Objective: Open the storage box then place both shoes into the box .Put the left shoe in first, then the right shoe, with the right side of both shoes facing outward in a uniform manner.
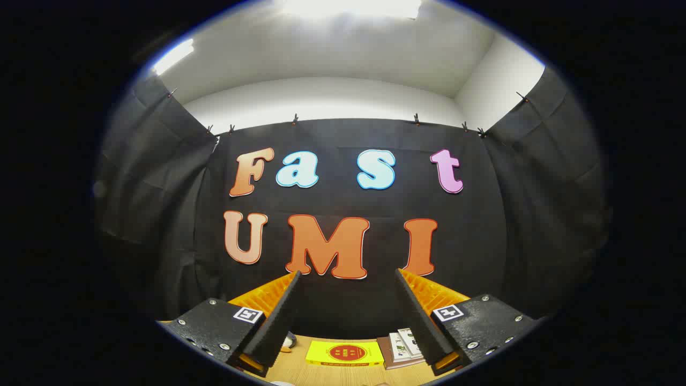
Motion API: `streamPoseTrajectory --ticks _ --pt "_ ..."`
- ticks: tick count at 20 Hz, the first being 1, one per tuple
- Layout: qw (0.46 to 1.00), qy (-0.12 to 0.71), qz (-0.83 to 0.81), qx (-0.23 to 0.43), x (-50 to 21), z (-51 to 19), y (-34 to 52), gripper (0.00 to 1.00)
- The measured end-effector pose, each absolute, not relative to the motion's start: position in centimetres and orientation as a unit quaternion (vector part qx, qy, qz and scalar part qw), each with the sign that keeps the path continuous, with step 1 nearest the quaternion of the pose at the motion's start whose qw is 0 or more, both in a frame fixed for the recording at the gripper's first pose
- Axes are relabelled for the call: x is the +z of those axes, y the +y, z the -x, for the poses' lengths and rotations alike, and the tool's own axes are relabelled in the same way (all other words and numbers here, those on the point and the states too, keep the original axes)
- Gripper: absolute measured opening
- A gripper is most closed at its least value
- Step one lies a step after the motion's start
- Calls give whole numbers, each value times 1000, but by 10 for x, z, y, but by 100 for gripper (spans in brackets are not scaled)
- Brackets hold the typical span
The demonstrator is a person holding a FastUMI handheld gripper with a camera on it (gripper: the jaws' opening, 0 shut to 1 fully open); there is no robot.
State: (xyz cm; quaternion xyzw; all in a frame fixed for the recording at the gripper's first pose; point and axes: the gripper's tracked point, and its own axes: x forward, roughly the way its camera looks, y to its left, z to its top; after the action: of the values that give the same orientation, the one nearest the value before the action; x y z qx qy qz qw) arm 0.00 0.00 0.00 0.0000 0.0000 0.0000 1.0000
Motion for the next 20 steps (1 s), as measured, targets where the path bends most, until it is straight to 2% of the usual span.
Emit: streamPoseTrajectory --ticks 7,14,20 --pt "1000 6 -4 -20 6 2 -12 99" --pt "996 19 -37 -75 5 3 -37 99" --pt "997 20 -21 -77 2 2 -38 99"
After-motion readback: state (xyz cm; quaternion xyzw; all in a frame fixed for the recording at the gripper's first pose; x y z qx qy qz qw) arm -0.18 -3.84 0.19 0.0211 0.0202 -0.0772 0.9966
